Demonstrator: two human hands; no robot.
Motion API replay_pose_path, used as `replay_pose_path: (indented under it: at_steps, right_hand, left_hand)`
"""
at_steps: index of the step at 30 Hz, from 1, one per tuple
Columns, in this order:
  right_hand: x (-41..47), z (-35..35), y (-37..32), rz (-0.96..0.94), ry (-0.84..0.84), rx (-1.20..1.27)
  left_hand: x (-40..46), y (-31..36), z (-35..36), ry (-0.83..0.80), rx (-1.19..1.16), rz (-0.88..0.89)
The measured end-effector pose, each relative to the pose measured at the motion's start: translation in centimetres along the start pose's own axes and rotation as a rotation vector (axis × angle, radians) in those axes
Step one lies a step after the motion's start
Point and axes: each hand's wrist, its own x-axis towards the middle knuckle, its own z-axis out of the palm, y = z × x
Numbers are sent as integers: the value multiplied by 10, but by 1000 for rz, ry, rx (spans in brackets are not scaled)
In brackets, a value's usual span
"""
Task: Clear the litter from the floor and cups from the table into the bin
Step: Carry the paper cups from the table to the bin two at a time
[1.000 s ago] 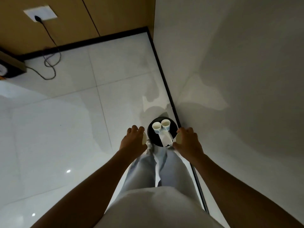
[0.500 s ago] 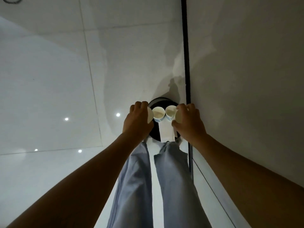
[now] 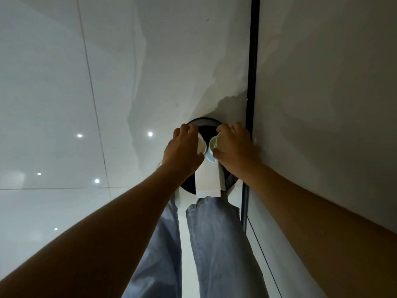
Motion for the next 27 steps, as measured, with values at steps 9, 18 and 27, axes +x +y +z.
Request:
replay_pose_path:
  at_steps: [9, 18, 27]
  right_hand:
    - [-4, 12, 7, 9, -271, -58]
    - [-35, -14, -14, -12, -163, -105]
    - [-108, -90, -88, -26, -85, -151]
  left_hand:
    - [-2, -4, 17, -157, 52, -7]
    - [-46, -14, -24, -40, -44, -29]
    - [-139, -6, -104, 73, -21, 27]
